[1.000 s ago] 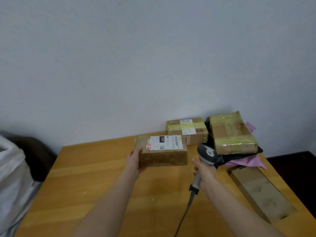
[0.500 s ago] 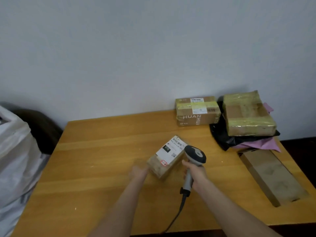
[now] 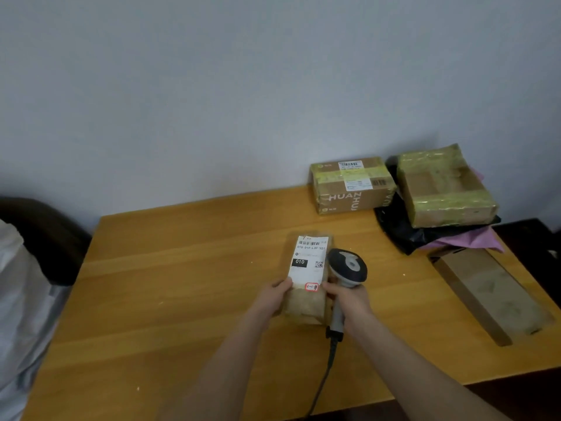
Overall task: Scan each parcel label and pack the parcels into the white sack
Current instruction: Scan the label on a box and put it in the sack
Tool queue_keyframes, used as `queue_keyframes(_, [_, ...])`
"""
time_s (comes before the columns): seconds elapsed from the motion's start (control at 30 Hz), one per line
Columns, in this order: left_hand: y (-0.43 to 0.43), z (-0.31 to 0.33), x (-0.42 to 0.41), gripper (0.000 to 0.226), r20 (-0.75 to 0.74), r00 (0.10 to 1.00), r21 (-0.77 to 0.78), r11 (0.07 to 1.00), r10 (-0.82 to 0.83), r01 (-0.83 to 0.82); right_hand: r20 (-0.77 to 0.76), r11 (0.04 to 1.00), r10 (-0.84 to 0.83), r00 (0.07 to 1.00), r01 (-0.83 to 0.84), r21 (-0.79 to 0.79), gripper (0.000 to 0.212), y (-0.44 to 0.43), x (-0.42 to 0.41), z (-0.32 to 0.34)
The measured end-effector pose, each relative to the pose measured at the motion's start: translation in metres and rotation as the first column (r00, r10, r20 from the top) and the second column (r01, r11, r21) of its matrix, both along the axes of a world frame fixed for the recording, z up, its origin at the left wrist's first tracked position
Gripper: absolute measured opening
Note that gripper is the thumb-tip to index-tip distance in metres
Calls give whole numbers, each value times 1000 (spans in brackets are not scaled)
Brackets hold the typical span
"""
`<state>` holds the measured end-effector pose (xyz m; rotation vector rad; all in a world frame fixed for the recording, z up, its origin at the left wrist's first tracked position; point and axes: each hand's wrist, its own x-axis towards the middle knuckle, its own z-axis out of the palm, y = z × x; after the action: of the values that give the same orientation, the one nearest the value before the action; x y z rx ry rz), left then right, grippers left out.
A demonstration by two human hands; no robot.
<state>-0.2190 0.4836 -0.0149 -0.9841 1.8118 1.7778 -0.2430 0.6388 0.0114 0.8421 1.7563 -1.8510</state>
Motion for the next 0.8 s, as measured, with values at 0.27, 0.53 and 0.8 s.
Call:
queue_keyframes(0.27, [-54,48,28,49,-150,985,306,951,81,-32,-177,994,78,981,-90,-60,19,-24,7,59])
queue_keyframes(0.53, [-72,88,37,49,-231,966,153,985,117,-83,-288,976,216,933,-197,94,19,-39,17,92])
queue_keyframes(0.8, [-57,81,46,73,-300,937,28,983,180,-179,-401,935,347,848,-347,77,9,-28,47,128])
